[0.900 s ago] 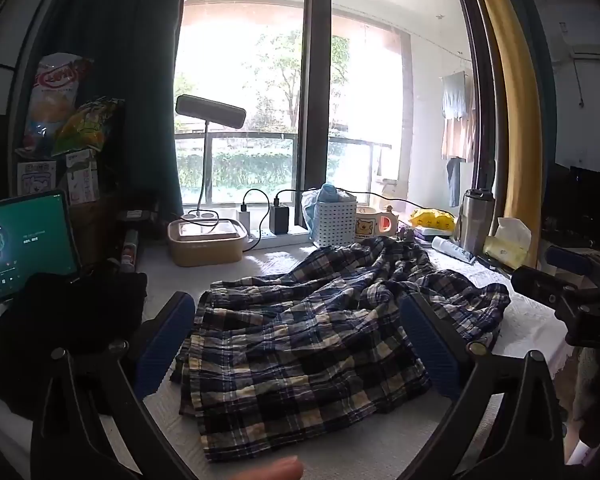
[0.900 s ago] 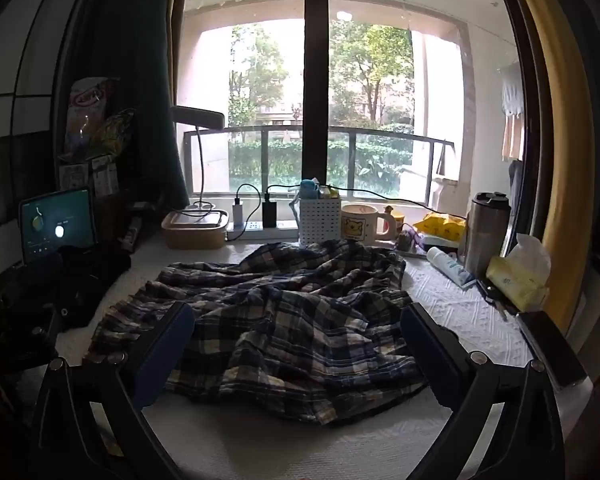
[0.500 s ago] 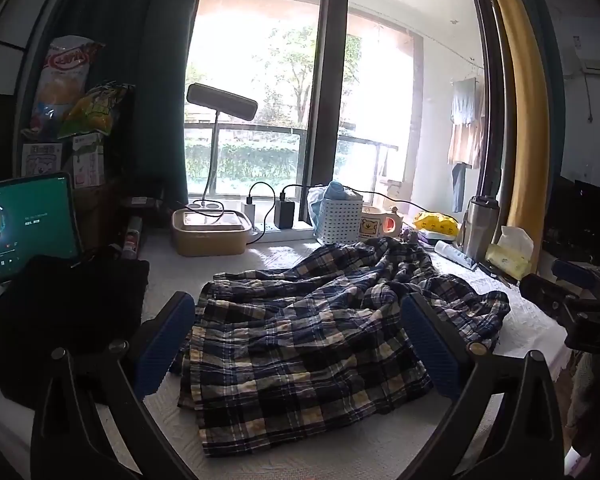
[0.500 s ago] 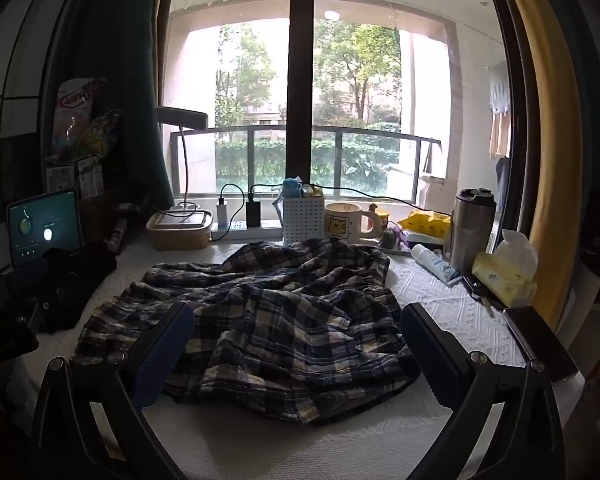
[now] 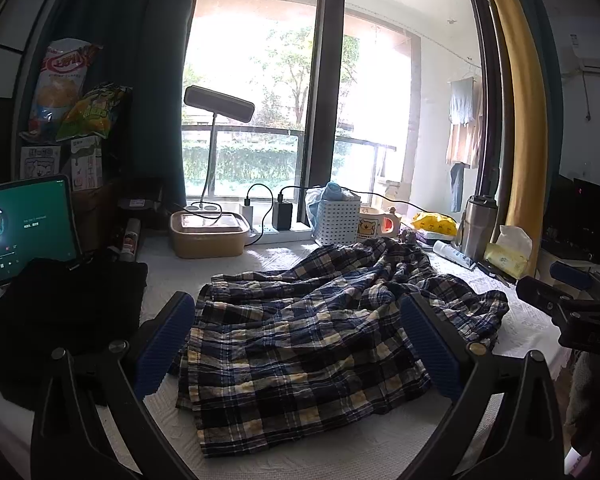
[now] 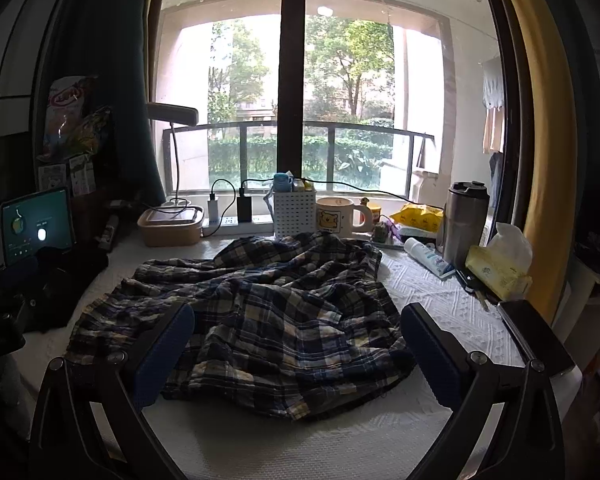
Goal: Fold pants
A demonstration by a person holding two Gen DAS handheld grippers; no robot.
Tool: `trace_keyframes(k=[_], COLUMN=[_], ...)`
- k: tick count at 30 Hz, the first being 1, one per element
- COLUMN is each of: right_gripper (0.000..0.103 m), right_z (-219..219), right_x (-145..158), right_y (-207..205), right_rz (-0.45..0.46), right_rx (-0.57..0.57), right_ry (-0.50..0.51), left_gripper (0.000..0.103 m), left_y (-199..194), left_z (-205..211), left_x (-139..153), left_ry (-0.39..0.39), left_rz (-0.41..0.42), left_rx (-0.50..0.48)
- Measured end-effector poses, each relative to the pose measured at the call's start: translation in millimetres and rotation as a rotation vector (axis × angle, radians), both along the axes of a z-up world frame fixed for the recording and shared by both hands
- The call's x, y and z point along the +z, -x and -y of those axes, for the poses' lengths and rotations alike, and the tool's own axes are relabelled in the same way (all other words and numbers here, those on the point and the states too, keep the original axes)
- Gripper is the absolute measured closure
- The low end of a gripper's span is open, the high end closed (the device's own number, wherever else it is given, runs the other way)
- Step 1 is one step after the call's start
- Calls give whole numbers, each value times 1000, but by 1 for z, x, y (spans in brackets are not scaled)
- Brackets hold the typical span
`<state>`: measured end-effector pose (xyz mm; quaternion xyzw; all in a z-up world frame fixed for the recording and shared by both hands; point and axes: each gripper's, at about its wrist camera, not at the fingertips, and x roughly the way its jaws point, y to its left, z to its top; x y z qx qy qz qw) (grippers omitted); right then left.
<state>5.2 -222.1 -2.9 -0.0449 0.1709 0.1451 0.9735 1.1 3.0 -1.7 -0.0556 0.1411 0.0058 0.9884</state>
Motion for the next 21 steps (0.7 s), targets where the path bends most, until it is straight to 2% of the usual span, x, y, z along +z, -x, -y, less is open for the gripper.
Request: trace_keyframes(k=[21], right_gripper=[0], right_z=[4], right_x=[-3], right_y=[-1], right_rz=[-7], right_rx=[-5], right_ry=[-9], left_gripper=[1], left_y=[-1], left_z=[4], left_x=[-2], left_ry=[-9], left_rz=[-3], left_rx=[-7])
